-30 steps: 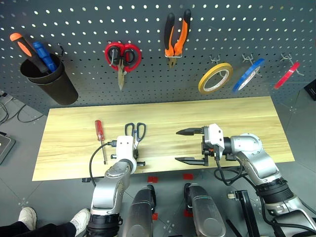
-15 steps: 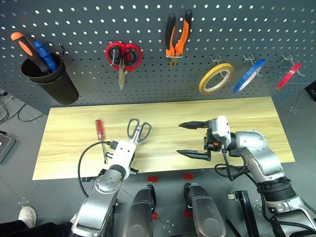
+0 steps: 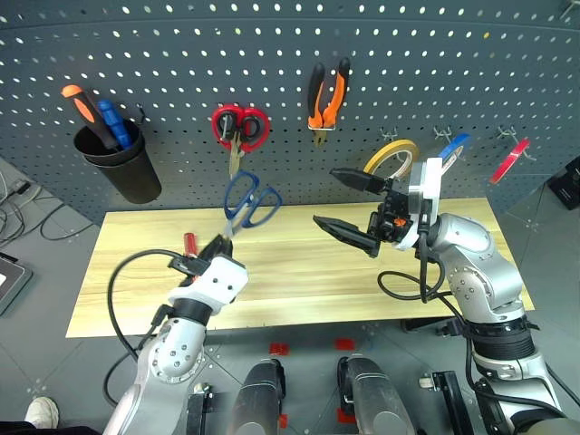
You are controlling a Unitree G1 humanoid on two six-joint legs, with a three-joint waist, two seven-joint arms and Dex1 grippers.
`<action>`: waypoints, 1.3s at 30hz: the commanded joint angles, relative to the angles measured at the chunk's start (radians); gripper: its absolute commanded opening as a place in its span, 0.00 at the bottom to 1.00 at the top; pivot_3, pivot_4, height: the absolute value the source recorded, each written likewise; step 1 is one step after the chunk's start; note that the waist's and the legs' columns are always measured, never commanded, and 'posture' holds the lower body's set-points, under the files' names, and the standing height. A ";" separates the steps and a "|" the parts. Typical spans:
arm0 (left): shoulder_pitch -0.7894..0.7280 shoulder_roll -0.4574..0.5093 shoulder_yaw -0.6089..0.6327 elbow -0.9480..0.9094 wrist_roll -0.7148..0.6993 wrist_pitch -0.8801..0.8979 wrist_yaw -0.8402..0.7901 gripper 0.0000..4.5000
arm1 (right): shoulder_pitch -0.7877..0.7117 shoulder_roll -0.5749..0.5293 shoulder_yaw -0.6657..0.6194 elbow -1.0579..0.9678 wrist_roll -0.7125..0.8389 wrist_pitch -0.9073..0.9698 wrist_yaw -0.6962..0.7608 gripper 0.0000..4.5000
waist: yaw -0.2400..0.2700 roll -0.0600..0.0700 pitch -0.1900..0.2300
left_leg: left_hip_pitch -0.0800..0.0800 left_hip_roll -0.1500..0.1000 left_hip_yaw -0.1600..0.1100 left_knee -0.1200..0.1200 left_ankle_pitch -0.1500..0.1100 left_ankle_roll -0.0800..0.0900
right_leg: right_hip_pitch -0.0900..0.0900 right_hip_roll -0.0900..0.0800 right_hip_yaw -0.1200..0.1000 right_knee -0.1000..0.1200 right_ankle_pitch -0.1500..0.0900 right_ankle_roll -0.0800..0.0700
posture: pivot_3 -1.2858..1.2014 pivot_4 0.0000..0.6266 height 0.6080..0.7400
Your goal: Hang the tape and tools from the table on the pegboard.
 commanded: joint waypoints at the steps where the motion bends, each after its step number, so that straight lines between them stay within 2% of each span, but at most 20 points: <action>1: -0.043 -0.019 0.045 -0.035 0.019 -0.069 0.012 0.12 | -0.033 0.020 -0.031 -0.023 0.028 -0.013 -0.028 1.00 | 0.001 -0.001 -0.012 | 0.000 0.000 0.000 0.000 0.000 0.000 | 0.000 0.000 0.000 0.000 0.000 0.000 | 0.46 0.23 1.00; 8: -0.140 -0.063 0.093 0.043 -0.016 -0.065 -0.020 0.12 | -0.055 0.035 -0.025 0.010 -0.003 -0.048 -0.032 1.00 | 0.001 -0.001 -0.047 | 0.000 0.000 0.001 0.000 0.000 0.000 | 0.000 0.001 0.001 0.000 0.000 0.000 | 0.46 0.20 1.00; 12: -0.147 -0.102 0.102 0.065 -0.029 -0.044 -0.030 0.12 | -0.053 0.032 -0.023 0.018 -0.019 -0.063 -0.033 1.00 | 0.000 -0.001 -0.062 | 0.000 0.000 0.002 0.000 -0.001 0.001 | 0.000 0.001 0.002 0.000 0.000 0.000 | 0.46 0.20 1.00; 33: -0.178 -0.201 0.101 0.141 -0.077 0.056 -0.100 0.12 | -0.037 0.006 -0.021 -0.009 -0.020 -0.045 -0.055 1.00 | -0.005 -0.001 -0.072 | 0.001 0.000 0.002 0.002 -0.001 0.002 | 0.000 0.001 0.003 0.002 0.000 0.000 | 0.46 0.23 1.00; 39: -0.173 -0.198 0.101 0.134 -0.083 0.072 -0.108 0.12 | -0.027 0.003 -0.017 -0.015 -0.023 -0.043 -0.054 1.00 | -0.007 -0.001 -0.074 | 0.001 0.000 0.002 0.002 -0.001 0.002 | 0.000 0.001 0.003 0.002 0.000 0.000 | 0.45 0.24 1.00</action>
